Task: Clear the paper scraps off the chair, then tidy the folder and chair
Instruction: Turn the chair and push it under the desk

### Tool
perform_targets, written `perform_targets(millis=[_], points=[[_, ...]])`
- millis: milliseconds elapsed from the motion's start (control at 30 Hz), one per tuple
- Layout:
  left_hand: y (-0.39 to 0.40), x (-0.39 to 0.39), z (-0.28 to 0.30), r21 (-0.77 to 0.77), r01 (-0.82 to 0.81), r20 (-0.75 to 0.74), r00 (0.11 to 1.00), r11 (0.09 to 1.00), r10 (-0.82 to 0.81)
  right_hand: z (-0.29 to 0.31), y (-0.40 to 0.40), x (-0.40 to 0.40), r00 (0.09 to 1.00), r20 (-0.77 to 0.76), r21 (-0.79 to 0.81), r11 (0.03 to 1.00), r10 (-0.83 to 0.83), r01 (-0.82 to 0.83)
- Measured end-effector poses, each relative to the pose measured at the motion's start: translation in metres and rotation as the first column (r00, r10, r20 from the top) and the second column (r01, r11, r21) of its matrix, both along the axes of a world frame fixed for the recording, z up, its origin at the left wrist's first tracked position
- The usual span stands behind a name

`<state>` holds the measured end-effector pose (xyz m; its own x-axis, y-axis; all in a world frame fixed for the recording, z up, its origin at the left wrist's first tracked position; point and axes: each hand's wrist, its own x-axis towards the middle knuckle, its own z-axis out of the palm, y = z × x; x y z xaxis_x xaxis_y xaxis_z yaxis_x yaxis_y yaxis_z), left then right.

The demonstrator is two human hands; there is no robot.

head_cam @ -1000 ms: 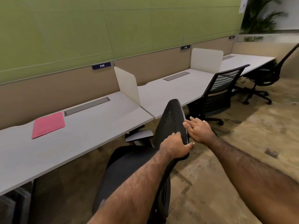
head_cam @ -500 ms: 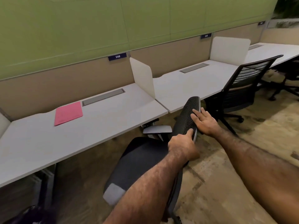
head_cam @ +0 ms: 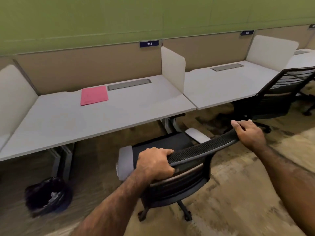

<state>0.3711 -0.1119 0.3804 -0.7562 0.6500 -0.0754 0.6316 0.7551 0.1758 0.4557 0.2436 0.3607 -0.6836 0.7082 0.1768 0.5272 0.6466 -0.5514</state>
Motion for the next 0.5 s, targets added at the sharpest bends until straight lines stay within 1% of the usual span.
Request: perform_targets(millis=[100,233,367,500], points=[[-0.04,-0.015,-0.002,-0.08,-0.023,0.071,0.997,0.997,0.029,0.006,-0.033,0.012,1.0,0.004,-0.031,0.999,-0.014,0.014],[-0.084,-0.022,0.002,-0.055,-0.038,0.065,0.997,0.998,0.042,0.007,-0.082,0.023,0.999,-0.01,-0.019,0.999,-0.035,0.035],[-0.123,-0.019,0.001,-0.034,-0.058,0.117,0.991,0.998,0.061,0.002,-0.127,0.041,0.996,-0.039,-0.011,0.997,-0.074,0.074],[-0.153,-0.015,0.002,-0.03,-0.042,0.104,0.994,0.999,0.045,0.001,-0.164,0.056,0.995,-0.066,-0.014,0.997,-0.077,0.076]])
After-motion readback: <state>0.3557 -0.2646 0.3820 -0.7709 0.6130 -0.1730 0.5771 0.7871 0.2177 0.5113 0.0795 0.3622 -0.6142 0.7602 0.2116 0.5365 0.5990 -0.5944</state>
